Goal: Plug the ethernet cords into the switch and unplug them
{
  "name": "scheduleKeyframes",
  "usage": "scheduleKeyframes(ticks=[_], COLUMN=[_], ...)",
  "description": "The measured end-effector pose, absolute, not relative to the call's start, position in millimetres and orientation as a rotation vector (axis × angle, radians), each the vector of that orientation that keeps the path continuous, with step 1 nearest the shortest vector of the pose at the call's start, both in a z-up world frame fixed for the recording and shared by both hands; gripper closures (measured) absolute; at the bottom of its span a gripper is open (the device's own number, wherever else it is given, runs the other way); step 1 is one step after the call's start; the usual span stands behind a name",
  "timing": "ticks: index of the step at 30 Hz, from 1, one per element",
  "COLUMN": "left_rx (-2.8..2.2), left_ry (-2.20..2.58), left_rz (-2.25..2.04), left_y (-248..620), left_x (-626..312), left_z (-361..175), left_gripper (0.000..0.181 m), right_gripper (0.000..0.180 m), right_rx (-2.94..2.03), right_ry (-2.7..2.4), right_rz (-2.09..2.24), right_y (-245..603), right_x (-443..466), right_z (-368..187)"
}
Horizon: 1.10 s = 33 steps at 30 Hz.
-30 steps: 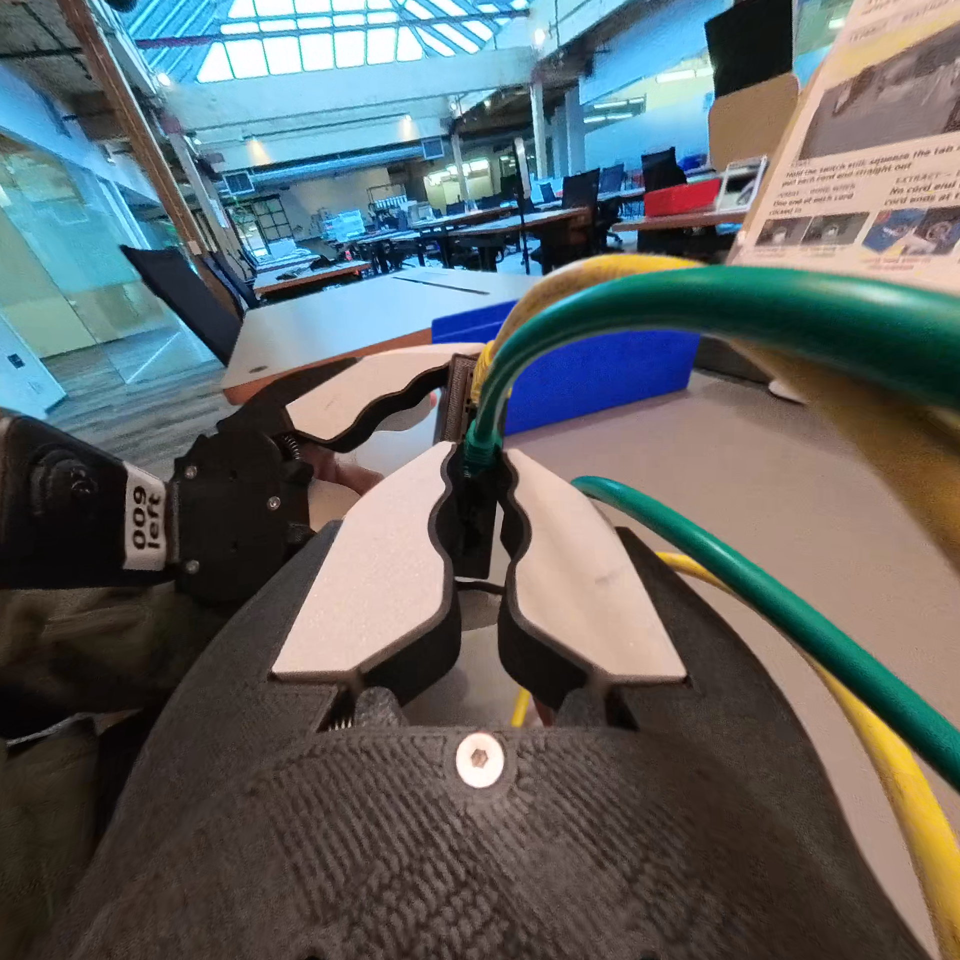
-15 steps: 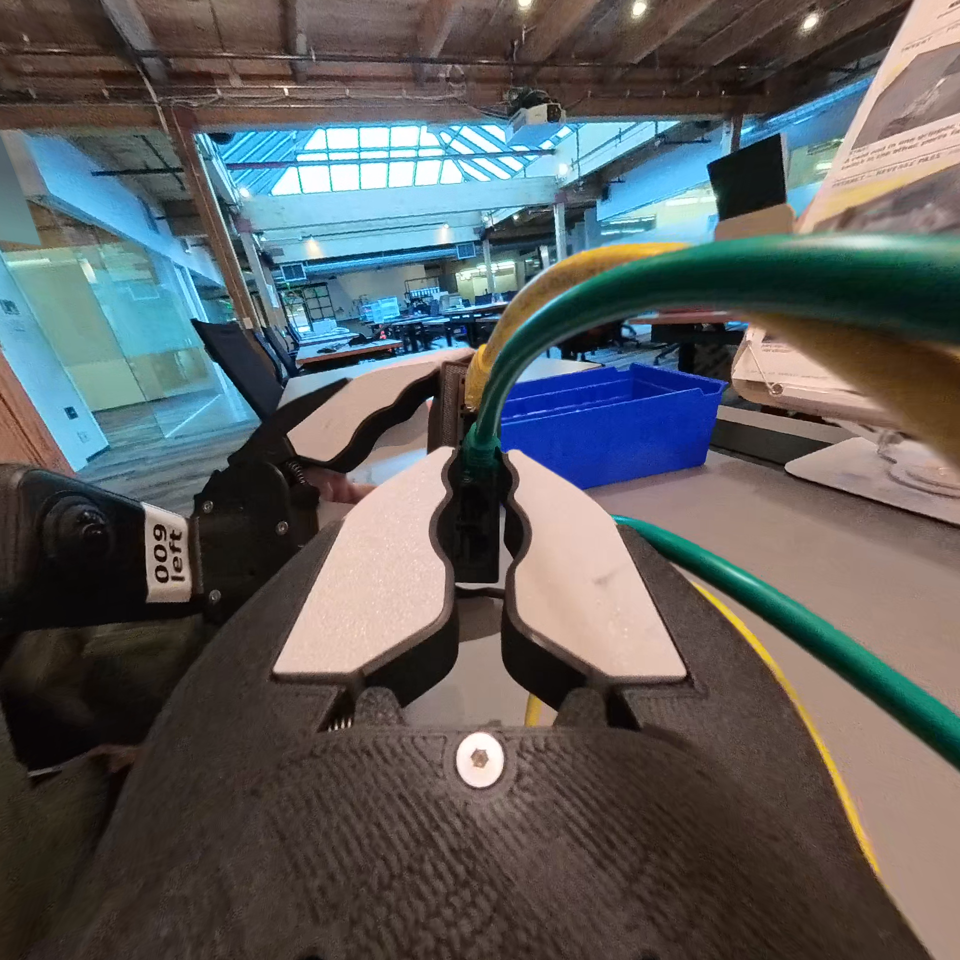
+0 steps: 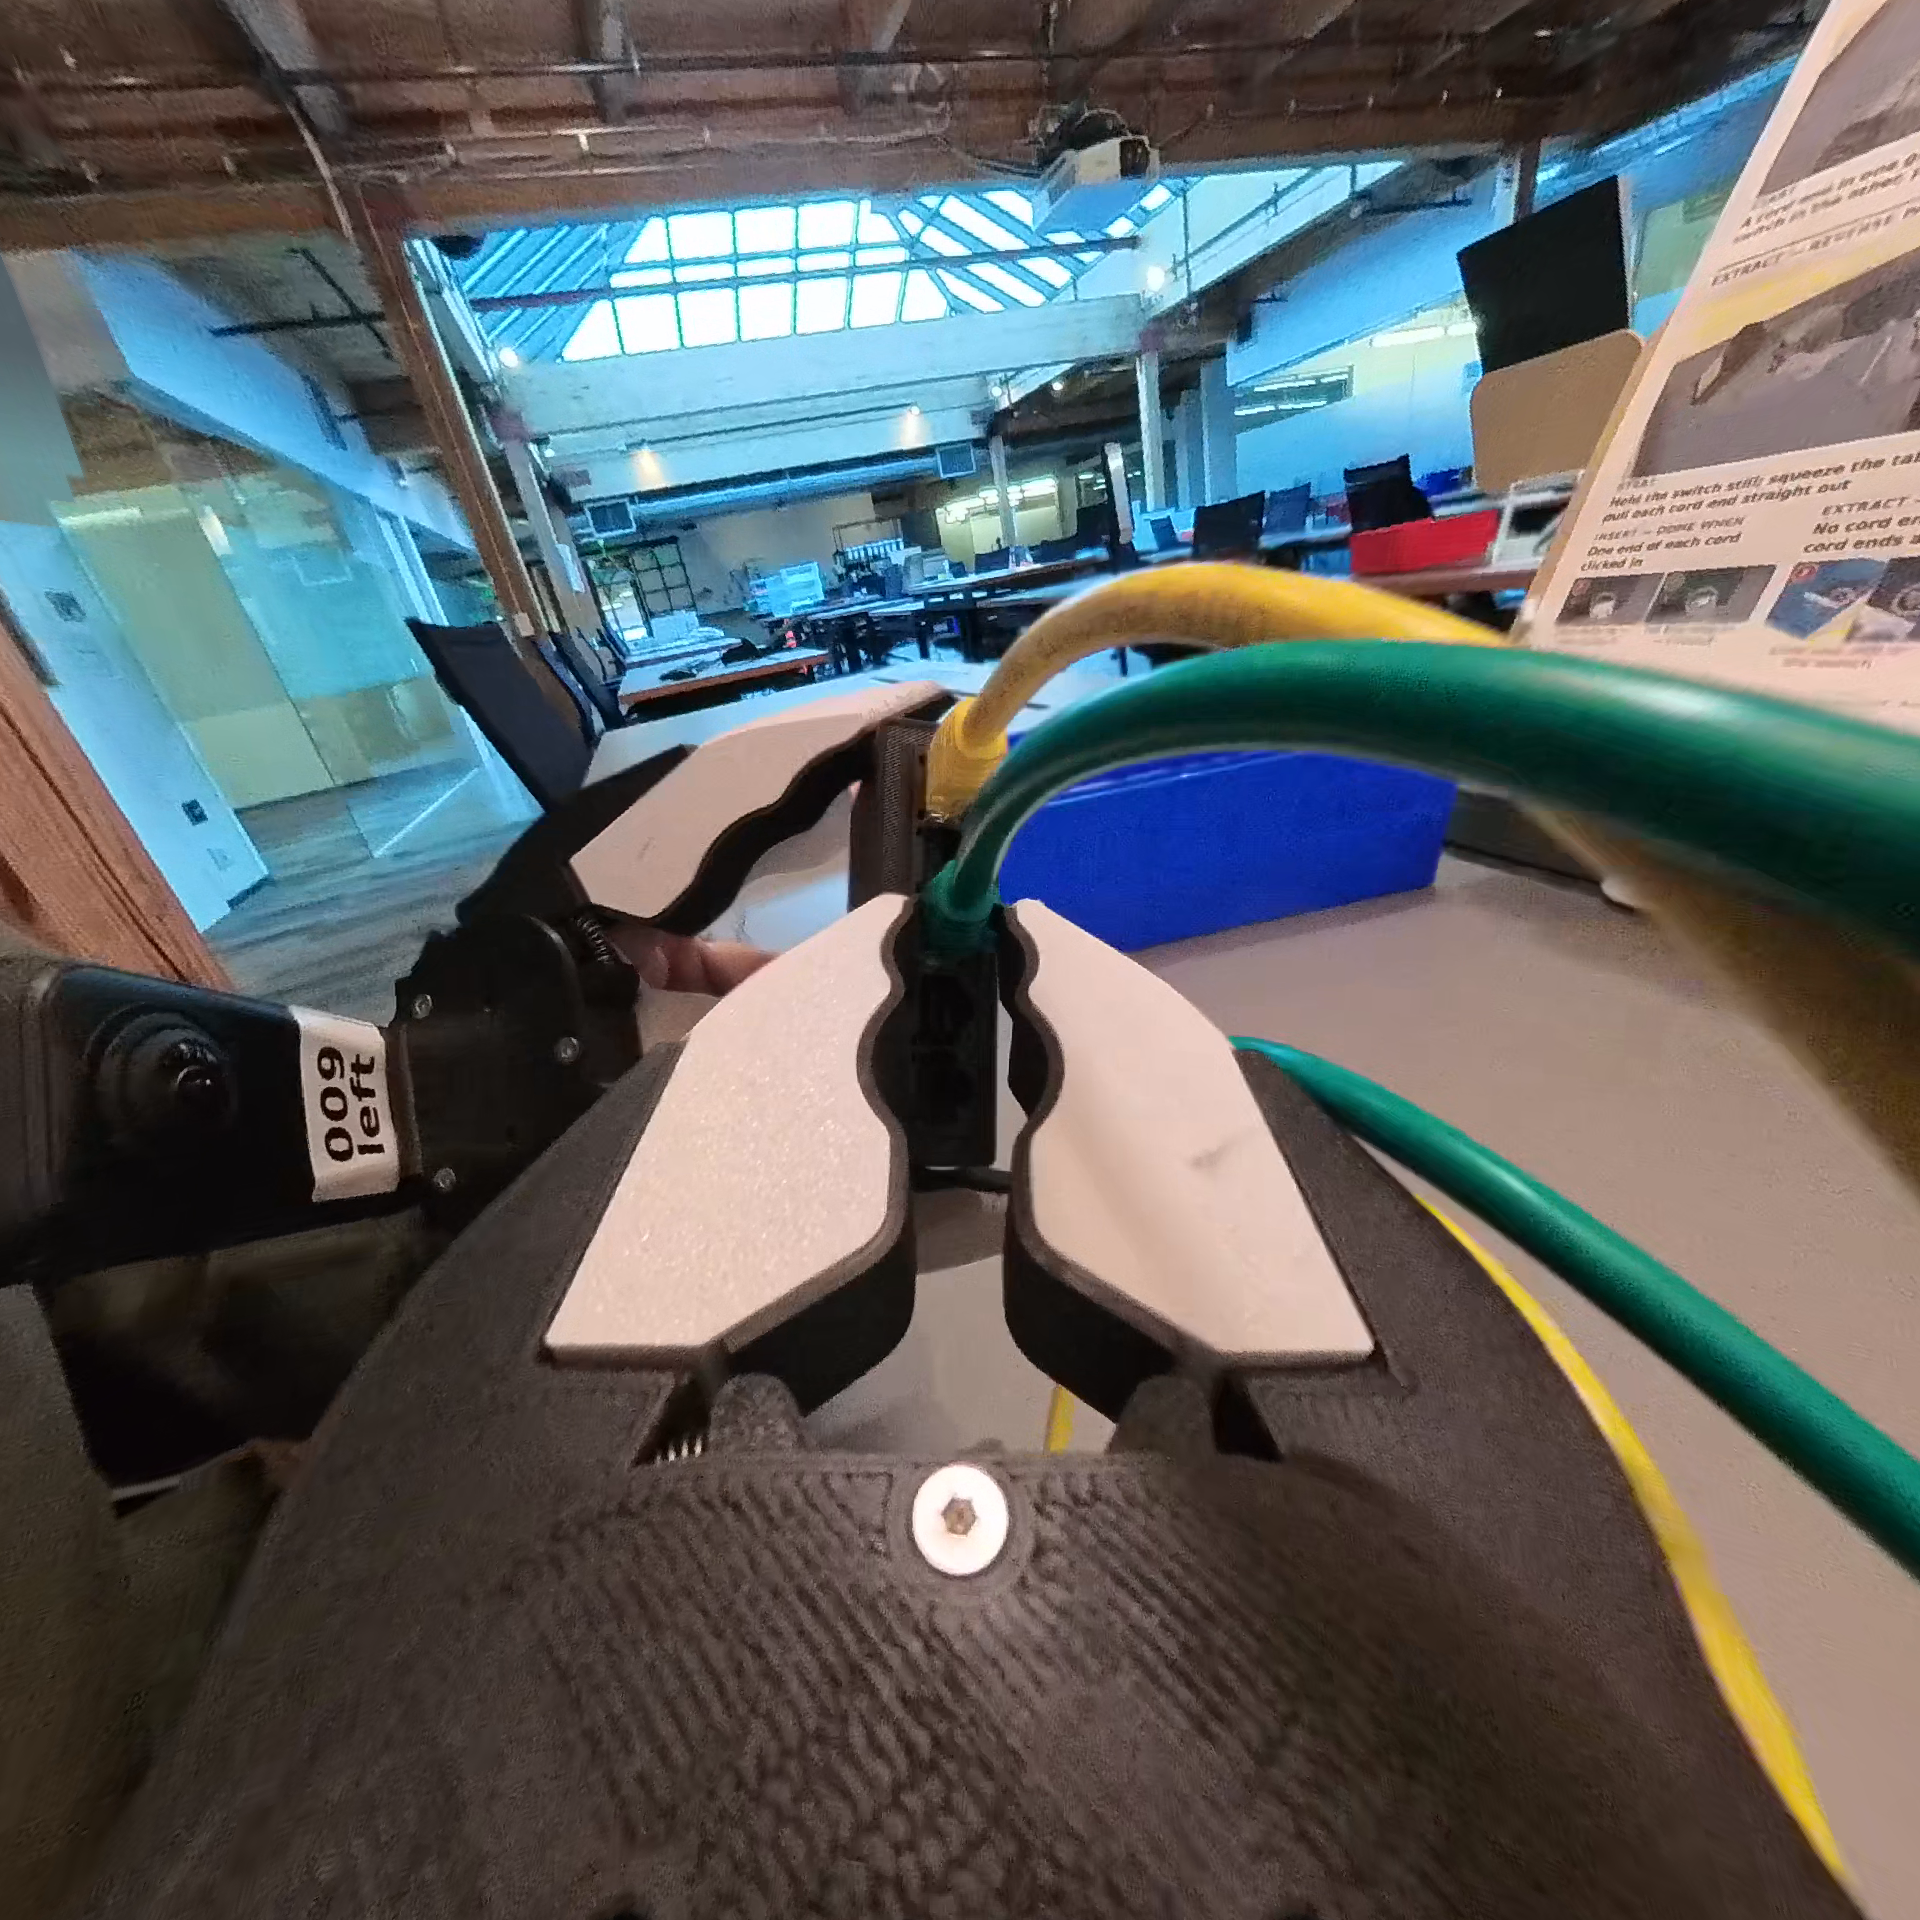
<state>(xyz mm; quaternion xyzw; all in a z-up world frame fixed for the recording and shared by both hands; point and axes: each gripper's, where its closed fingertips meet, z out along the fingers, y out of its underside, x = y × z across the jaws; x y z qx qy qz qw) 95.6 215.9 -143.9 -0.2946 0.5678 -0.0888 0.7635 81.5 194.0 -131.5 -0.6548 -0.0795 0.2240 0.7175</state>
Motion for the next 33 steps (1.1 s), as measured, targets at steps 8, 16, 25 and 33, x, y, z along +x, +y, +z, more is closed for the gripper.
scheduleKeyframes(ticks=[8, 16, 25, 33], left_rx=[-0.639, -0.656, -0.720, -0.860], left_ry=[1.239, 1.240, 1.285, 1.370], left_rz=[-0.196, -0.217, -0.288, -0.326], left_y=[216, 216, 227, 270], left_x=[96, 97, 101, 127], left_z=[-146, -148, -166, -191], left_gripper=[0.076, 0.076, 0.076, 0.075], right_gripper=[0.165, 0.165, 0.165, 0.165], right_rx=[-1.420, -1.396, -1.476, -1.558], right_ry=[-0.118, -0.154, -0.128, -0.016], right_rz=[0.574, 0.544, 0.602, 0.774], right_y=[196, 196, 209, 254], right_x=[83, 84, 87, 115], right_z=[-134, -134, -151, -173])
